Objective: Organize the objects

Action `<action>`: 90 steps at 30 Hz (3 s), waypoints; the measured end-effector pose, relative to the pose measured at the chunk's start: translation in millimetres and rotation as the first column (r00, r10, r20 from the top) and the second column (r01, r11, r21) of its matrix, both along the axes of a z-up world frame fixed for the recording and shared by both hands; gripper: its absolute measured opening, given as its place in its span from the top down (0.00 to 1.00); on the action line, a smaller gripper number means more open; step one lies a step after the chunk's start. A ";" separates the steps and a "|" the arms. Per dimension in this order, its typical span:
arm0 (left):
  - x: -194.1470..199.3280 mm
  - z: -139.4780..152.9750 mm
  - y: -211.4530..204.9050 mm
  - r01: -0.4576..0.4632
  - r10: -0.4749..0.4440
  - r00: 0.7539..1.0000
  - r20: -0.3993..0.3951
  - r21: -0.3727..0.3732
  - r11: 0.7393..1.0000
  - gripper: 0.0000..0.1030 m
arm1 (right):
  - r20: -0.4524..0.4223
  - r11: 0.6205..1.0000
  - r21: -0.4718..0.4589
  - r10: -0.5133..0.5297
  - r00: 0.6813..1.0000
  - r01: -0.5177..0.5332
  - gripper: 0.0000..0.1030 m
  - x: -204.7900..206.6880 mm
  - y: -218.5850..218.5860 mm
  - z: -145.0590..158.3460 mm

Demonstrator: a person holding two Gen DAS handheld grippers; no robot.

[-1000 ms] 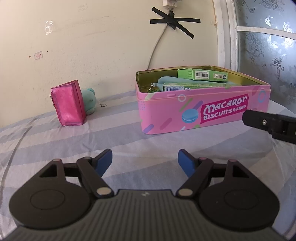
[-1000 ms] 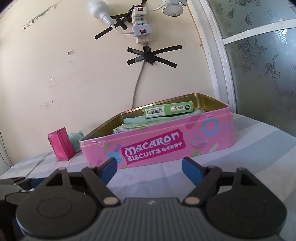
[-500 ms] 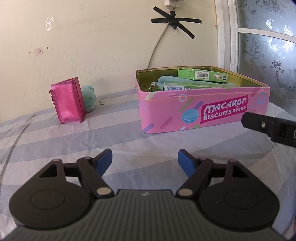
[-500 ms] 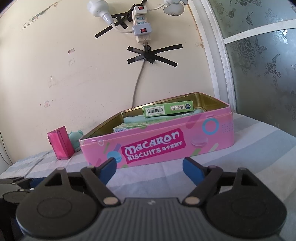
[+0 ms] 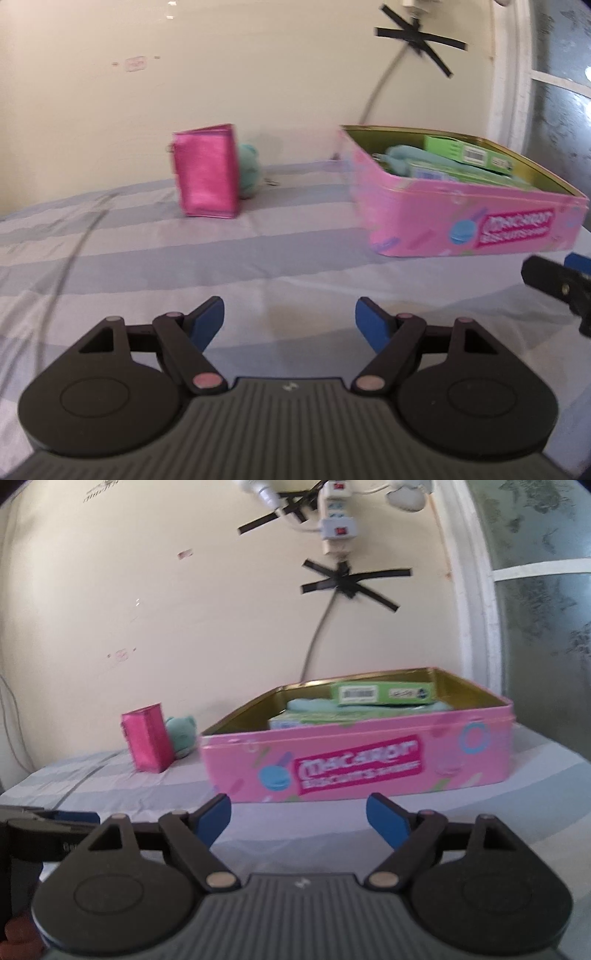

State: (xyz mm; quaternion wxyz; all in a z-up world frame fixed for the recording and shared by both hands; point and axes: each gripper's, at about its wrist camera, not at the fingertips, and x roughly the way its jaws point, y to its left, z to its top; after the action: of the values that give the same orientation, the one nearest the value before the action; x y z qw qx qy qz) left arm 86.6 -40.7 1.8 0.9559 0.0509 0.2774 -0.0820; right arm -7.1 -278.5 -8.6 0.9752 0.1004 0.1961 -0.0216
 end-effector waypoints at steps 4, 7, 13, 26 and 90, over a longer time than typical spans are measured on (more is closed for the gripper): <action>5.7 3.9 23.2 -0.042 0.041 0.999 0.012 0.011 0.999 0.22 | -0.016 0.999 -0.002 0.051 0.999 -0.051 0.19 9.1 18.1 0.5; 11.1 3.1 40.4 -0.075 0.075 0.997 0.008 0.014 0.997 0.22 | -0.023 0.996 -0.021 0.087 0.996 -0.087 0.19 14.1 34.6 0.4; 22.1 2.8 75.8 -0.129 0.128 0.992 0.019 0.043 0.991 0.22 | -0.042 0.981 -0.061 0.180 0.983 -0.182 0.19 24.5 69.7 2.4; 42.2 -1.3 158.7 -0.294 0.293 0.956 -0.015 -0.035 0.955 0.23 | 0.013 0.910 -0.259 0.339 0.941 -0.325 0.20 109.7 152.0 40.4; 79.9 -0.5 68.1 0.373 -0.415 0.909 -0.040 -0.368 0.852 0.26 | -0.147 0.886 -0.106 0.436 0.888 -0.452 0.83 76.1 93.2 -14.3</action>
State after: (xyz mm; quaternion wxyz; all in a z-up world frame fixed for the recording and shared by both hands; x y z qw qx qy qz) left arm 166.5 27.4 1.3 0.8939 -0.0701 0.2978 -0.3275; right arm 69.0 -185.3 -22.9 0.9453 -0.0161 0.2696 0.1830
